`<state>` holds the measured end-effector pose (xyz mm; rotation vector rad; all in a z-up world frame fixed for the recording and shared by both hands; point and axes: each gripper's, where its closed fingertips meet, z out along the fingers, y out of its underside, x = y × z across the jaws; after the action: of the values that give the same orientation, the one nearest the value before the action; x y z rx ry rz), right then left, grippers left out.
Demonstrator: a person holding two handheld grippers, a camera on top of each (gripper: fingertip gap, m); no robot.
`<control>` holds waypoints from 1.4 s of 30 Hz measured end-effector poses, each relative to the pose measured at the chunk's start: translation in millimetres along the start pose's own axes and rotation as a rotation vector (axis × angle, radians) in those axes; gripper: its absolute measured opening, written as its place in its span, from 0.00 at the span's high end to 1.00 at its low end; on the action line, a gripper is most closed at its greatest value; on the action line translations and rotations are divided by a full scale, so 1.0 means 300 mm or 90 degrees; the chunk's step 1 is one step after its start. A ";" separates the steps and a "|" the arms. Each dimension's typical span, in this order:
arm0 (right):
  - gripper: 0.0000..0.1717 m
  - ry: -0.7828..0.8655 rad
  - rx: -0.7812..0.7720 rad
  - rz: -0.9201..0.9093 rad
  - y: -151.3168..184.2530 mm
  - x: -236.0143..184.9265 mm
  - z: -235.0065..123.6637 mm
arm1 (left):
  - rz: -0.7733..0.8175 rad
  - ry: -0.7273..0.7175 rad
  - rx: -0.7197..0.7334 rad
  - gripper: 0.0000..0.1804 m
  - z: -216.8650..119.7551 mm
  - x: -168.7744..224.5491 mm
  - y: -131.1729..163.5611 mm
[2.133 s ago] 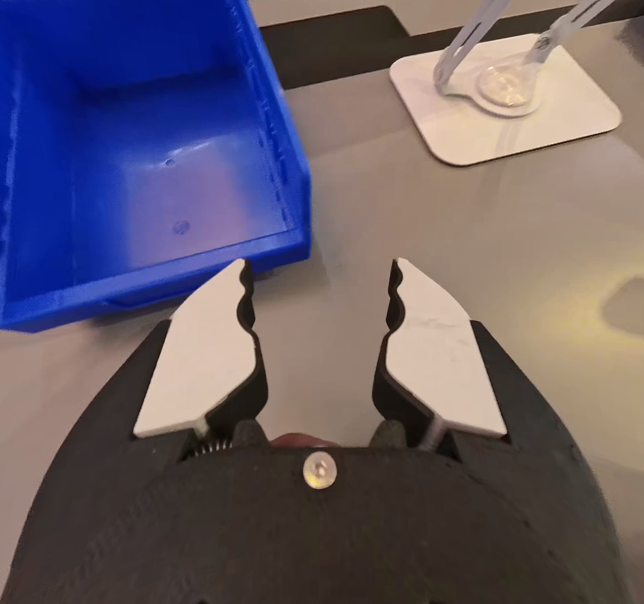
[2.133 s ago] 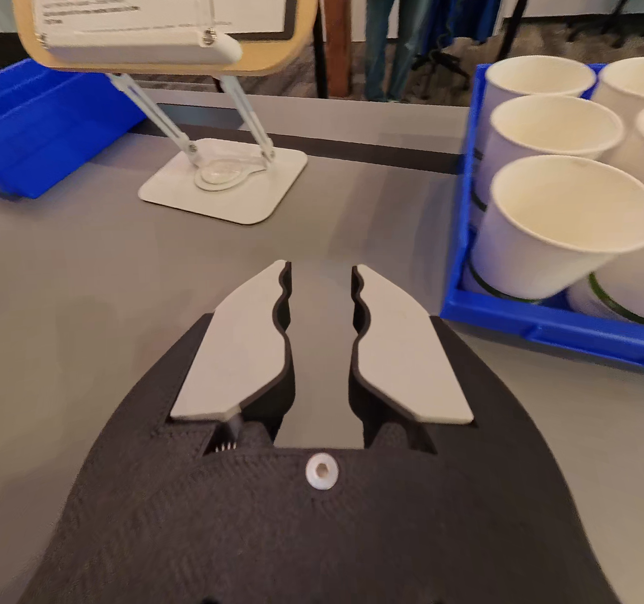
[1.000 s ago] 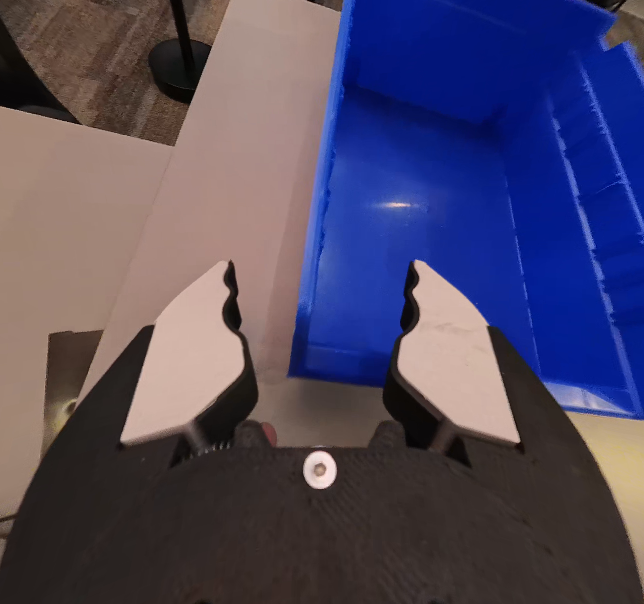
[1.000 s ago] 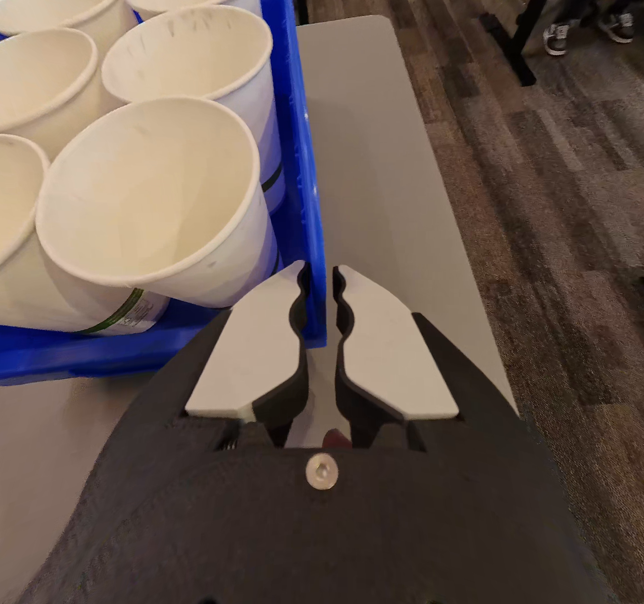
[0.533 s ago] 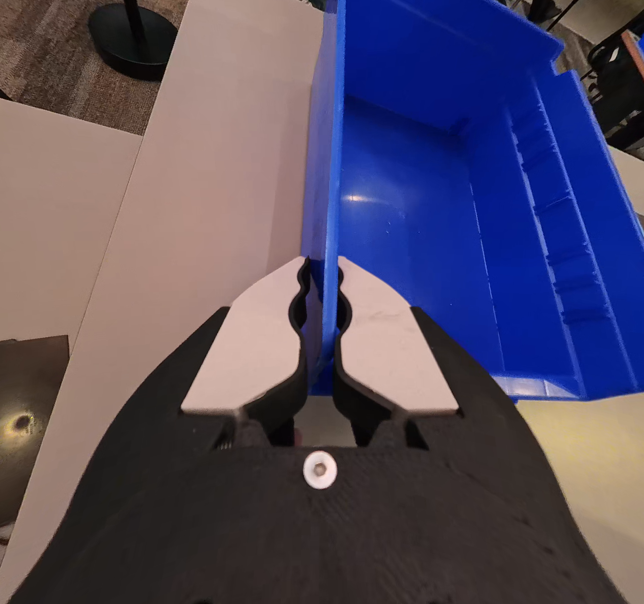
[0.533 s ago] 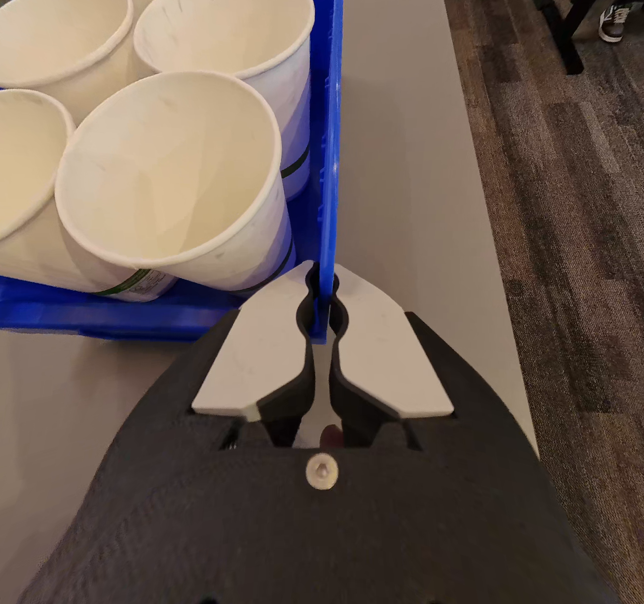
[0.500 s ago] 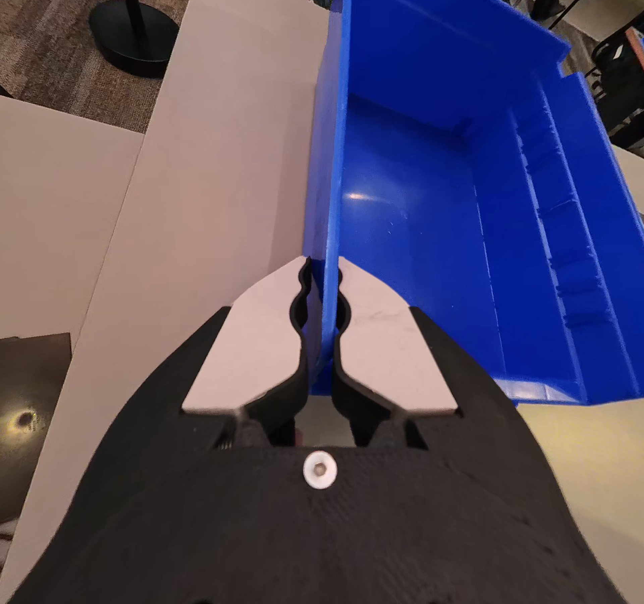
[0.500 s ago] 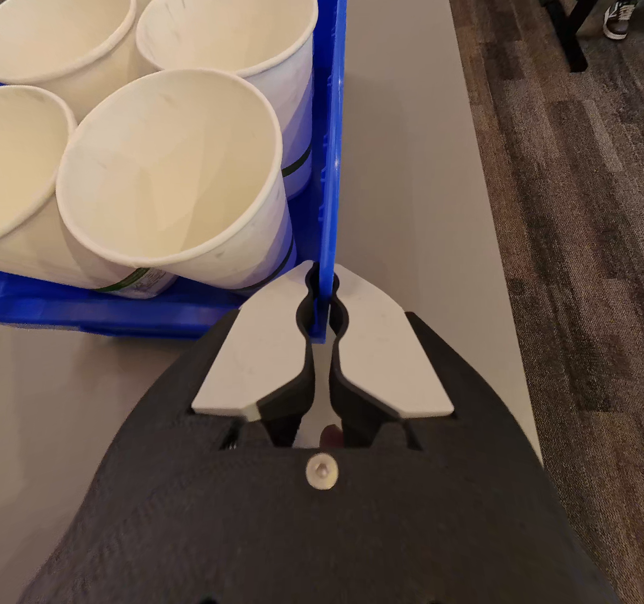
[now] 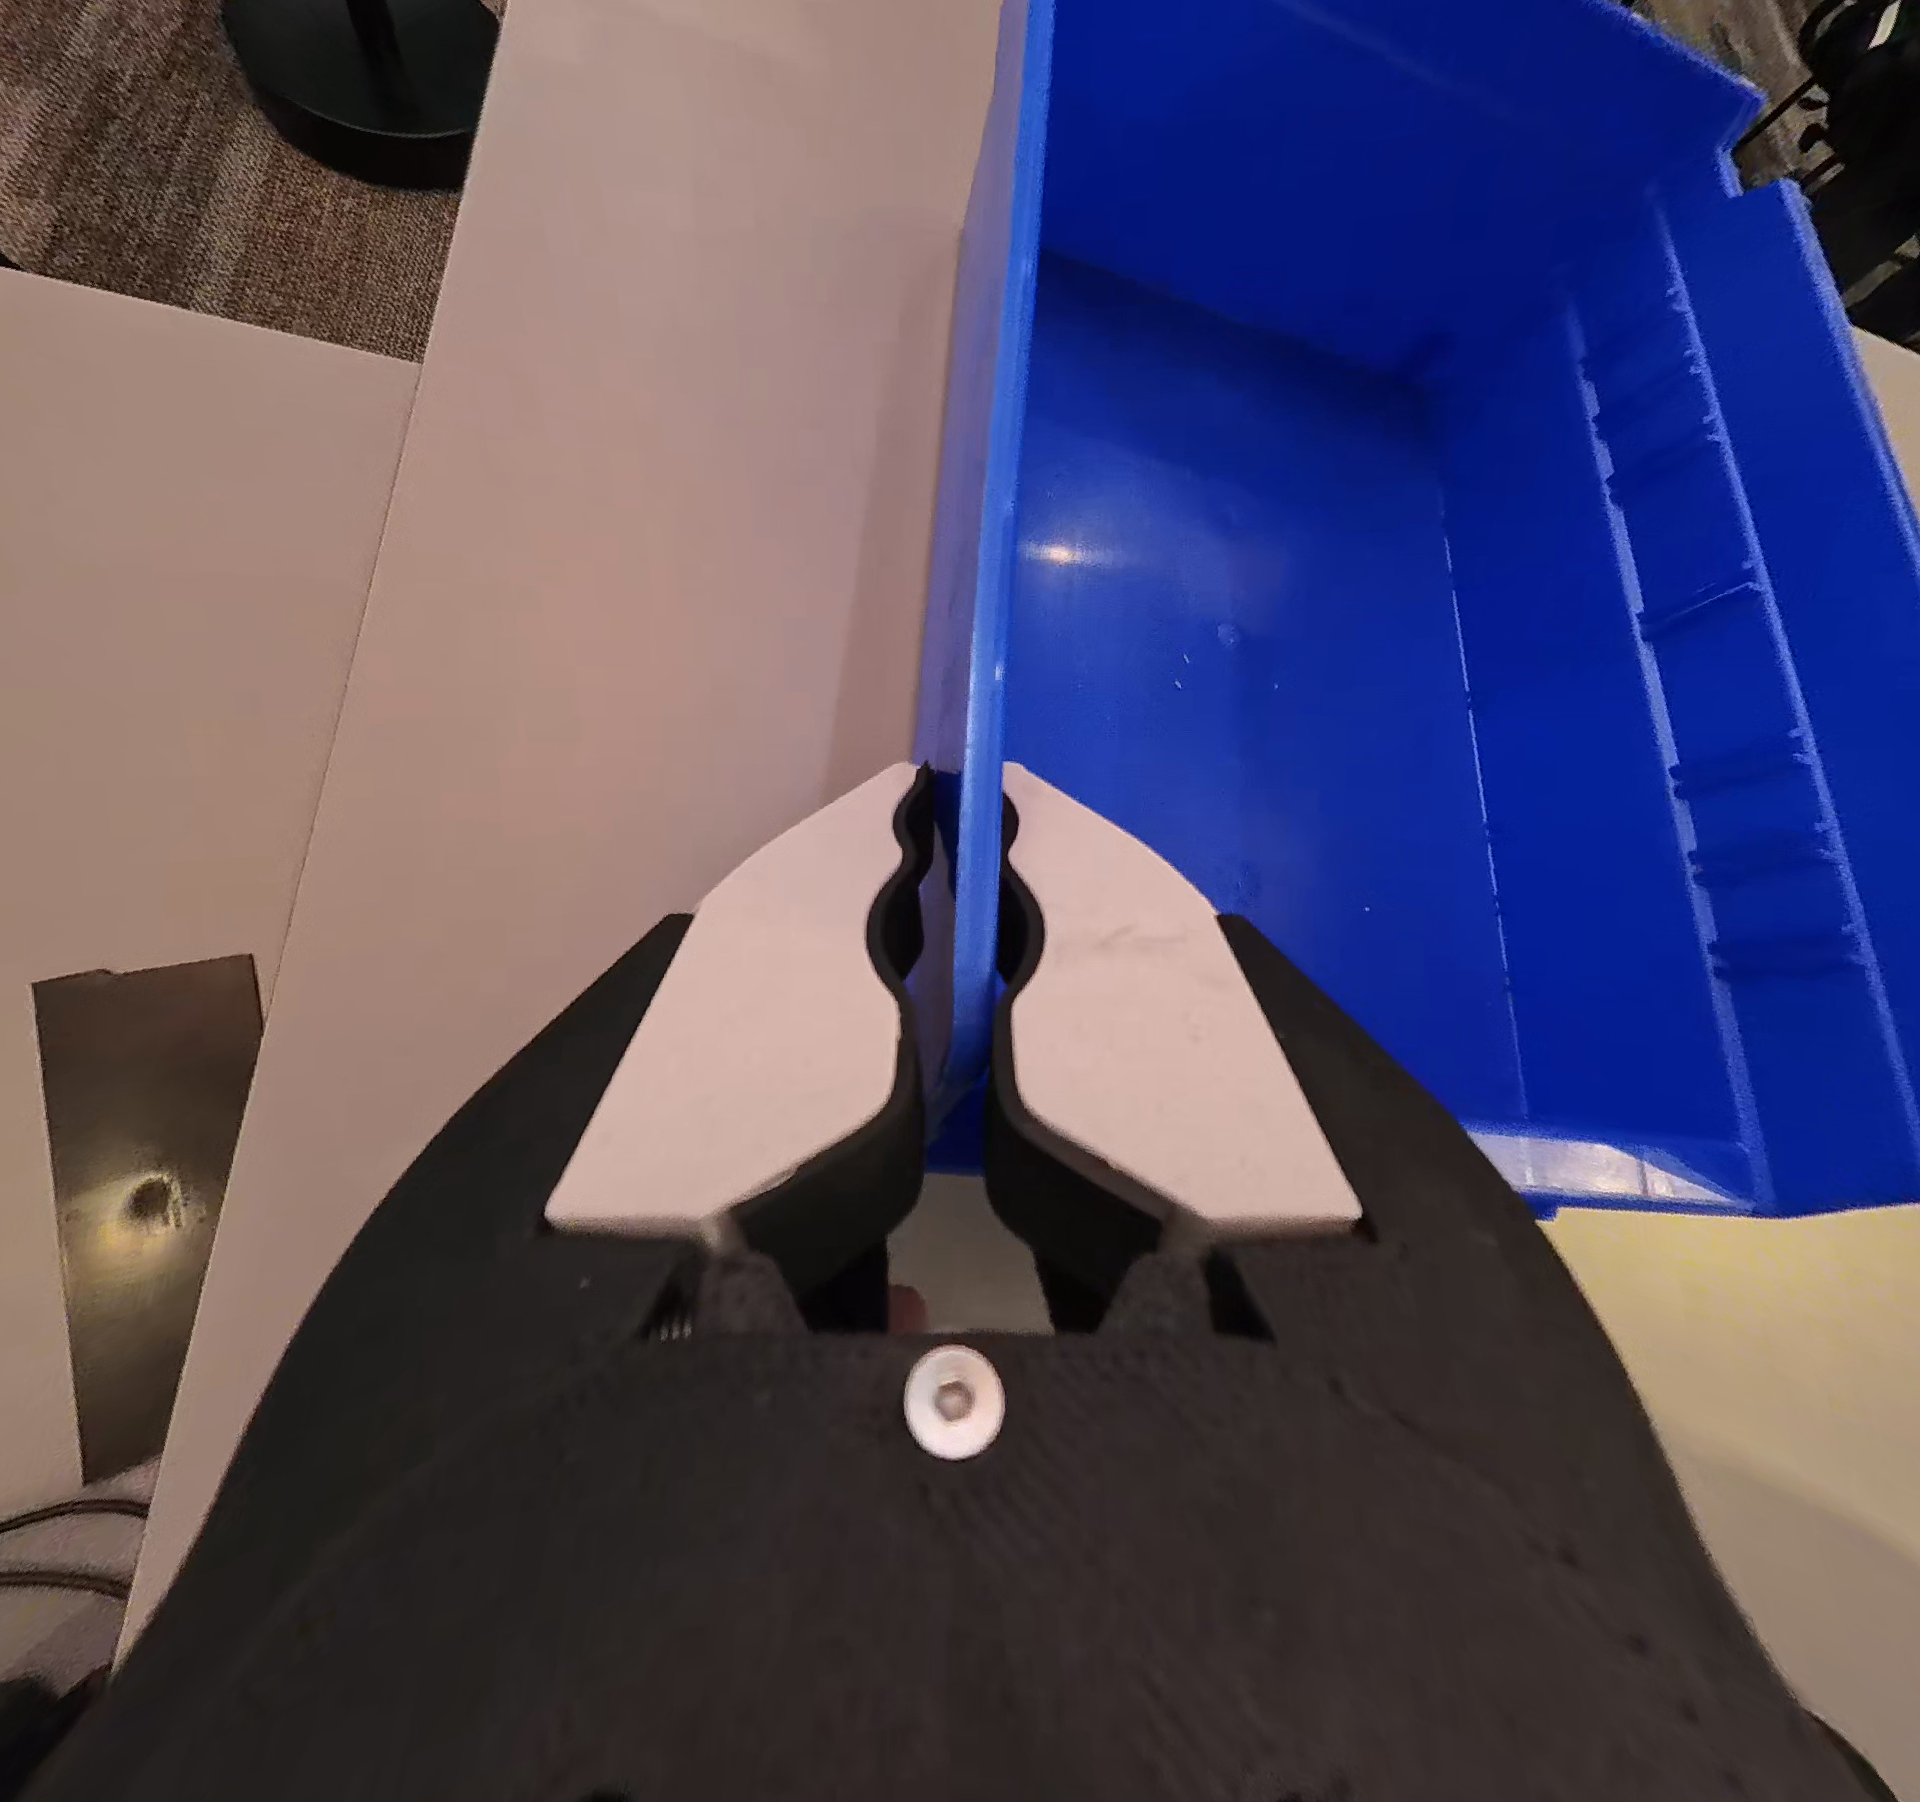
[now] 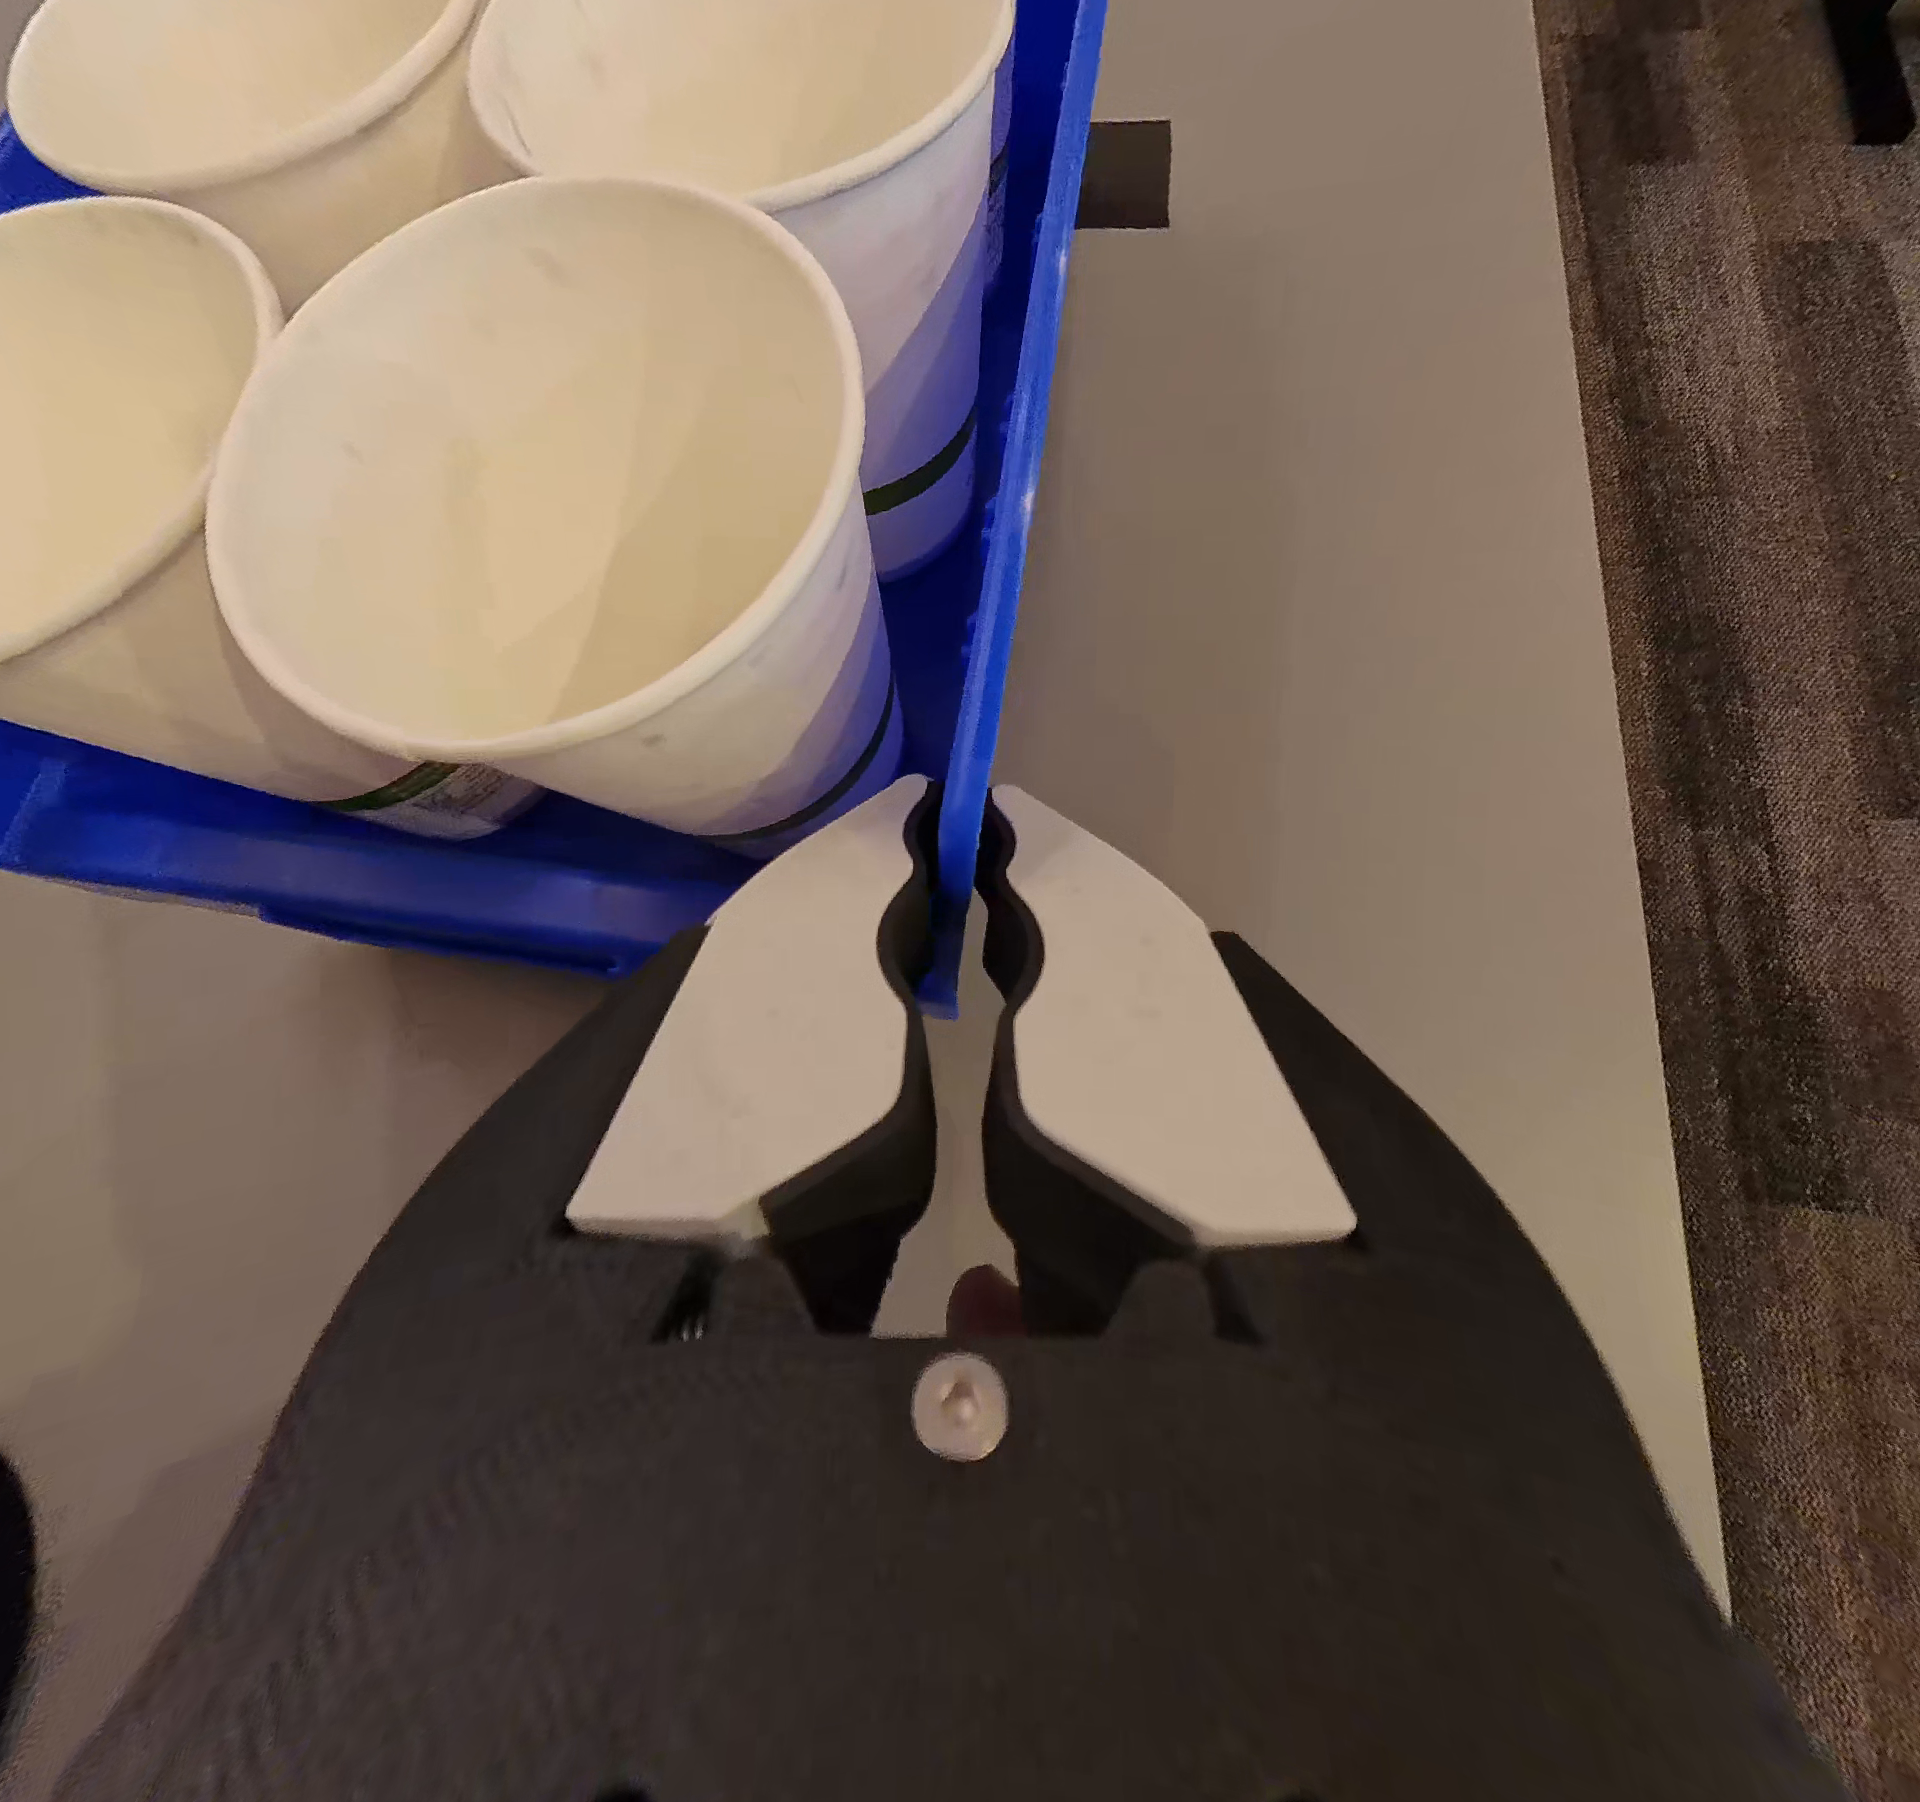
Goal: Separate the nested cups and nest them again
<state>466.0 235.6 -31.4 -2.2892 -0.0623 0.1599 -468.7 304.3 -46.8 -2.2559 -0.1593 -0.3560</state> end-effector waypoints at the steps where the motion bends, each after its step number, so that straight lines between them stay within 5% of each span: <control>1: 0.97 -0.003 -0.002 -0.002 0.003 -0.010 -0.010 | -0.001 0.001 -0.001 0.96 -0.005 0.000 0.002; 24: 0.98 -0.124 -0.051 -0.086 0.126 -0.408 -0.163 | 0.005 0.008 -0.020 0.95 -0.120 0.023 0.074; 42: 0.97 -0.142 -0.072 -0.094 0.230 -0.524 -0.276 | 0.006 0.016 -0.013 0.95 -0.216 0.036 0.123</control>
<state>321.1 113.1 -13.9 -2.3604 -0.3636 0.3412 -462.9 231.0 -30.2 -2.2709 -0.1322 -0.3820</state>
